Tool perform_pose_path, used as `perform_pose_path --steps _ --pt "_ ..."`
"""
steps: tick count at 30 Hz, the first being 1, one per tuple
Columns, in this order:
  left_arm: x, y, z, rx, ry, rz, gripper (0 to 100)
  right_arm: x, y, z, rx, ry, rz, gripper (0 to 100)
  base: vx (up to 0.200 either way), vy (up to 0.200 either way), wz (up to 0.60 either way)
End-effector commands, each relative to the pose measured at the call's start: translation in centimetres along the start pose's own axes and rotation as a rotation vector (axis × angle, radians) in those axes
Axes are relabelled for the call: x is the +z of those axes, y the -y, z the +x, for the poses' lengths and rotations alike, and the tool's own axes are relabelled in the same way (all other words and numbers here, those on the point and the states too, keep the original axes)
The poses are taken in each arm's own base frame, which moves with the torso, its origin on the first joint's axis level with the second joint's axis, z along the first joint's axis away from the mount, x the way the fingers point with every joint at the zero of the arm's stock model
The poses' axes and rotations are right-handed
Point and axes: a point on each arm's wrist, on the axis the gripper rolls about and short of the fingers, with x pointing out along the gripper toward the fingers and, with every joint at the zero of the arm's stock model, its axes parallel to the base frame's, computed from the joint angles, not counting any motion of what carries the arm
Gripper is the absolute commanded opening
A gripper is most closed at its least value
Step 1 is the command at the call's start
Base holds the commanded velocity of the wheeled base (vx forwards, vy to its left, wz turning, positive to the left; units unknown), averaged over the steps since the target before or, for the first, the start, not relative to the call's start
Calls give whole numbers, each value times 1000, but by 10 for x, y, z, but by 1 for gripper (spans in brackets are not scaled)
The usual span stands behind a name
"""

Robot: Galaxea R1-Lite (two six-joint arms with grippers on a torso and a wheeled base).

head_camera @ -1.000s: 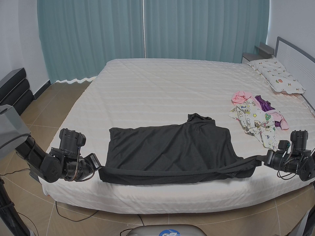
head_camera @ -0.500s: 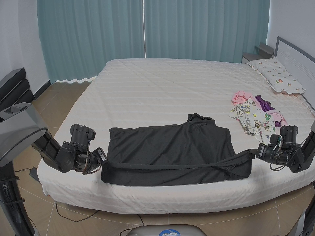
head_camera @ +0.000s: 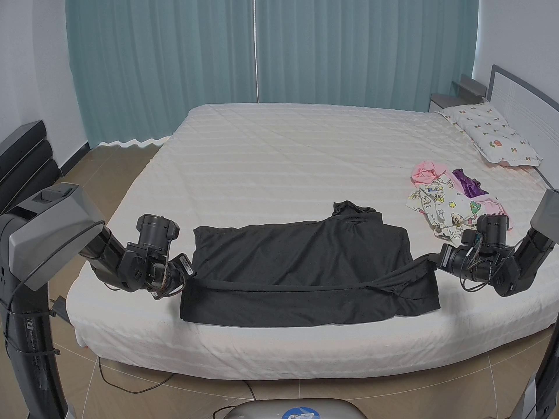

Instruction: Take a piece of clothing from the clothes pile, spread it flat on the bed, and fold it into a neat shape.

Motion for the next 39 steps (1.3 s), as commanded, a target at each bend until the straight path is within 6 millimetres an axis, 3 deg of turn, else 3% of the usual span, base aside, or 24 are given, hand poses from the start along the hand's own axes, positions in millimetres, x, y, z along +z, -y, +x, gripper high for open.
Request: perform_pose_path --steps 1,10,17,35,36,39 --pt "-1 -1 20 16 -8 -3 0 -6 1 14 0 -22 1 0 0 0 0" --pt "-1 2 34 11 -8 -1 0 -1 1 17 9 2 27 0 0 0 0" --pt "0 3 32 7 -6 -15 0 13 6 13 -23 59 61 0 0 0 0" --pt "3 7 37 -6 -8 -17 0 10 4 12 -15 46 120 0 0 0 0" --pt "3 8 39 -6 -8 -18 100 9 4 11 -16 42 131 0 0 0 0" --pt "3 7 40 -4 -8 -21 100 5 6 9 -21 27 139 0 0 0 0"
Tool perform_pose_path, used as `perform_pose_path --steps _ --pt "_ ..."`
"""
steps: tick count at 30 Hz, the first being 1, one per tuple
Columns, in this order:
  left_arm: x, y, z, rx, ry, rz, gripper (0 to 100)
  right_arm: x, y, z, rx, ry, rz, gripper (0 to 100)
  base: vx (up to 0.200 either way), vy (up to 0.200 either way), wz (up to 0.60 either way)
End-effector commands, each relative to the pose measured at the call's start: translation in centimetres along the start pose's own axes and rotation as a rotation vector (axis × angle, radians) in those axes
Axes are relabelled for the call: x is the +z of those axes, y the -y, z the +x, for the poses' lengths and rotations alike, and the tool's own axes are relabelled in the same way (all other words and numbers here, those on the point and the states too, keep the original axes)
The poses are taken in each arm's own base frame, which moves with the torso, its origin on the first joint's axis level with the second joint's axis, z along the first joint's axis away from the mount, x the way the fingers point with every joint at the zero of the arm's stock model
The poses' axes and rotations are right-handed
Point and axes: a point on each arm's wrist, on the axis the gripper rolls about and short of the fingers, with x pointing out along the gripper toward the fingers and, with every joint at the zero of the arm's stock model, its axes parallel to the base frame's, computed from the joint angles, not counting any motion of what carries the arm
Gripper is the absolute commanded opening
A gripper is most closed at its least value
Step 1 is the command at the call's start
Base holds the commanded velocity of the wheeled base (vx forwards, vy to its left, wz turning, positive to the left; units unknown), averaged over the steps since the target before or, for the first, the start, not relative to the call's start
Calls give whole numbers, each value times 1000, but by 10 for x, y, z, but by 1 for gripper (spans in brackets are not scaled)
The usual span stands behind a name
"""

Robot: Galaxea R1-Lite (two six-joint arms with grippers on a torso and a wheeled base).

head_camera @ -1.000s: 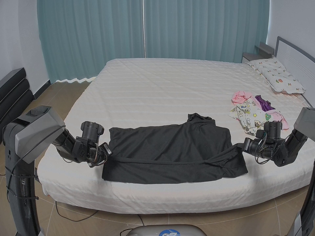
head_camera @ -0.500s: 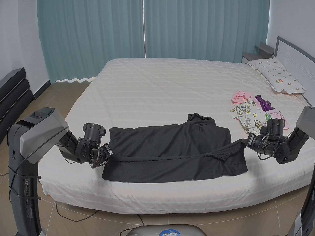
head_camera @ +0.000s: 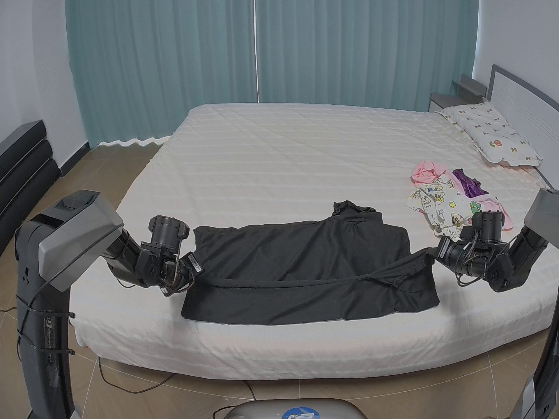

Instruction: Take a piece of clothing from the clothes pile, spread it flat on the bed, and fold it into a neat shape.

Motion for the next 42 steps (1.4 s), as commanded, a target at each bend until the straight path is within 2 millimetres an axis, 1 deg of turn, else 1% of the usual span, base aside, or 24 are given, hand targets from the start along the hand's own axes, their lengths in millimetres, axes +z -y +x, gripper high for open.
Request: perform_pose_path --steps 1,4,8,10,11,12,17,20,21,23,24,25,27,33,38,42 --pt "-1 -1 3 3 -2 -2 100 -3 1 -3 -4 -10 4 0 0 0 0" --pt "0 -4 2 9 -3 -14 100 -7 -1 -14 0 -34 10 0 0 0 0" --pt "8 -9 -6 16 11 -48 100 -8 -8 -34 54 -75 14 0 0 0 0" --pt "8 -9 -6 16 11 -48 100 -8 -8 -34 54 -75 14 0 0 0 0" --pt "10 -14 -11 31 3 -55 100 -11 -13 -43 58 -126 22 0 0 0 0" --pt "10 -16 -14 37 -4 -55 100 -13 -13 -47 42 -158 32 0 0 0 0" --pt "6 -21 -20 52 -19 -55 100 -14 -12 -49 24 -180 44 0 0 0 0" --pt "1 -26 -29 44 -53 -59 100 -23 -7 -51 -23 -254 61 0 0 0 0" --pt "1 -26 -29 44 -53 -59 100 -23 -7 -51 -23 -254 61 0 0 0 0" --pt "-1 -28 -34 39 -71 -61 100 -31 -1 -49 -59 -314 68 0 0 0 0" --pt "-1 -28 -34 39 -71 -61 100 -31 -1 -49 -59 -314 68 100 0 0 0" --pt "-4 -31 -36 42 -83 -65 100 -32 2 -44 -70 -322 69 100 0 0 0" --pt "-5 -32 -38 42 -88 -82 100 -31 4 -39 -71 -316 71 100 0 0 0" --pt "-14 -34 -44 8 -158 -137 100 -22 0 -39 -55 -266 64 100 0 0 0" --pt "-9 -33 -50 -34 -179 -193 100 -19 4 -37 -60 -214 61 100 0 0 0" --pt "-9 -34 -52 -54 -204 -201 100 -23 7 -34 -67 -224 65 100 200 0 0"
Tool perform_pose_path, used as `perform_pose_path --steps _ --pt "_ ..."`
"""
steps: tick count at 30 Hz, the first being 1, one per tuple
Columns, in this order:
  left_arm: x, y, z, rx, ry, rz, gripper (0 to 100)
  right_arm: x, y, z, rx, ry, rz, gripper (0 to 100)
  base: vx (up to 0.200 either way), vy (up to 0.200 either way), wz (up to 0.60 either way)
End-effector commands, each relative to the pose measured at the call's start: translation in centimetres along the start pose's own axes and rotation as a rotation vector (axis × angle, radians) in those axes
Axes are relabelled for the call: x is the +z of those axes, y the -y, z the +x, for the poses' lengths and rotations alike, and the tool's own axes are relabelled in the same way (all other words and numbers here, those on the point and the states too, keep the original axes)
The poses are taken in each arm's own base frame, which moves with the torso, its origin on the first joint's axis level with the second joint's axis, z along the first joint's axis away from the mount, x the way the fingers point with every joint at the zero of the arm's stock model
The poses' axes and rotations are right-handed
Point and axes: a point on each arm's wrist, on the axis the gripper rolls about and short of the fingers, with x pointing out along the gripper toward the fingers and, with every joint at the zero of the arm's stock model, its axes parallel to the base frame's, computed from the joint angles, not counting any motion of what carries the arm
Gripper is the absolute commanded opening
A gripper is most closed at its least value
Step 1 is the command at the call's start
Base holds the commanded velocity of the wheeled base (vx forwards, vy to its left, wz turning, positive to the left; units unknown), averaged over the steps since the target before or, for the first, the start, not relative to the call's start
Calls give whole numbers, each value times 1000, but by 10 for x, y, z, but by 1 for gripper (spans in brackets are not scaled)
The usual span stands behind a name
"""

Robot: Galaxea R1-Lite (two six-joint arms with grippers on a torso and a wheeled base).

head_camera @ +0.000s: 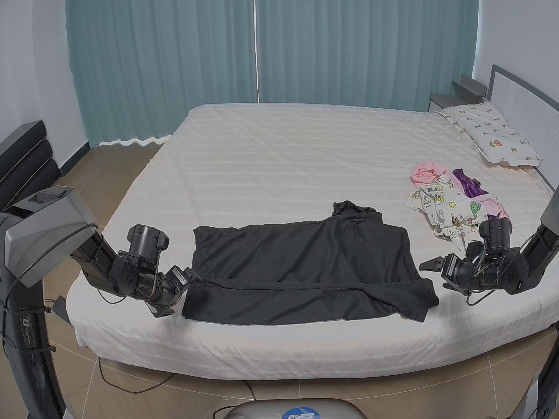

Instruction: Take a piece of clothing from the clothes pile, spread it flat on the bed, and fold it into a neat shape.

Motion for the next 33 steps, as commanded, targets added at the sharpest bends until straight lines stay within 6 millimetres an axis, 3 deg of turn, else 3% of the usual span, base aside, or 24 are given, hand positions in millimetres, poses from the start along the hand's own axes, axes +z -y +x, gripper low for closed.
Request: perform_pose_path --steps 1,11,24,33 --pt "1 2 -5 -11 4 -3 100 -5 5 4 -13 -20 8 100 200 0 0" --pt "-1 0 -4 -4 -2 -2 100 -6 7 -1 -20 -17 9 100 200 0 0" --pt "-7 -11 -6 11 -10 0 100 -30 32 16 -72 -113 43 100 0 0 0" --pt "-9 -14 -6 7 -4 -1 100 -32 34 23 -35 -113 37 100 0 0 0"
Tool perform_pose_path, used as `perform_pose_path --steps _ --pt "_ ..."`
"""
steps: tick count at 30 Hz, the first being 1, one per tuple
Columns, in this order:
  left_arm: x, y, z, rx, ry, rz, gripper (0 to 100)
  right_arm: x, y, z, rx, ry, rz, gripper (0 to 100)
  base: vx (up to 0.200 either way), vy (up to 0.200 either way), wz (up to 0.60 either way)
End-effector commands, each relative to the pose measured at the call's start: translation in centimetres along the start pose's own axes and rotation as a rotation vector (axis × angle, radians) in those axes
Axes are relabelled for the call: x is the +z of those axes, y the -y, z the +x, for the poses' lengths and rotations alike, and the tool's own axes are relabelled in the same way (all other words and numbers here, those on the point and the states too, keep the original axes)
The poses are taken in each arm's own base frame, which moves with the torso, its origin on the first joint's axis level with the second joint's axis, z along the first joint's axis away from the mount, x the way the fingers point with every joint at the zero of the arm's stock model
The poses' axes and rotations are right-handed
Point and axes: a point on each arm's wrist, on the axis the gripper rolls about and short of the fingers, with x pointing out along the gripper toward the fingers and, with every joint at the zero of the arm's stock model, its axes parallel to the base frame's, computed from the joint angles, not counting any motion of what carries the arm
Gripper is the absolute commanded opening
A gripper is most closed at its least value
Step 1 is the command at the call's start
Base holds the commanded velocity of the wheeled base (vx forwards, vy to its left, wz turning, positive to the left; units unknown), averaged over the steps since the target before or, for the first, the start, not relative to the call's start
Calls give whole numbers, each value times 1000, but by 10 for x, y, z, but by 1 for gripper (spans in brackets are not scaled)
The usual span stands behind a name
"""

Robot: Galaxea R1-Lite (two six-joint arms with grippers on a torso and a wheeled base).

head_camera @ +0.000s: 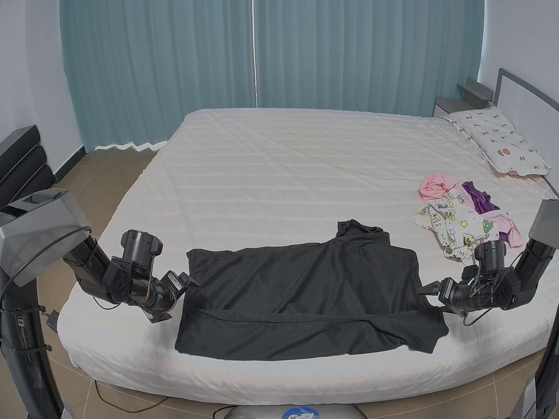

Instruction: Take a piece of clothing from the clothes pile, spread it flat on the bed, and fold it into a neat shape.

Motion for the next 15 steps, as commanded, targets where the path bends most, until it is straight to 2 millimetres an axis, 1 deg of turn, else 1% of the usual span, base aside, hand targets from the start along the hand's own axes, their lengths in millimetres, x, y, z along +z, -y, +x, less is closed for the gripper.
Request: perform_pose_path --steps 1,4,8,14,15 --pt "0 -2 -1 3 -1 -5 100 -3 4 6 -3 -14 7 100 0 0 0" --pt "0 -2 -1 2 -2 -9 100 -4 4 7 -3 -22 7 100 0 0 0" --pt "-1 -3 -4 3 -4 -11 100 -7 4 16 -2 -39 1 100 0 0 0" --pt "-1 -4 -4 3 -3 -14 100 -4 2 27 5 -40 -3 100 0 0 0" --pt "-1 -4 -4 3 -3 -14 100 -4 2 27 5 -40 -2 0 0 0 0"
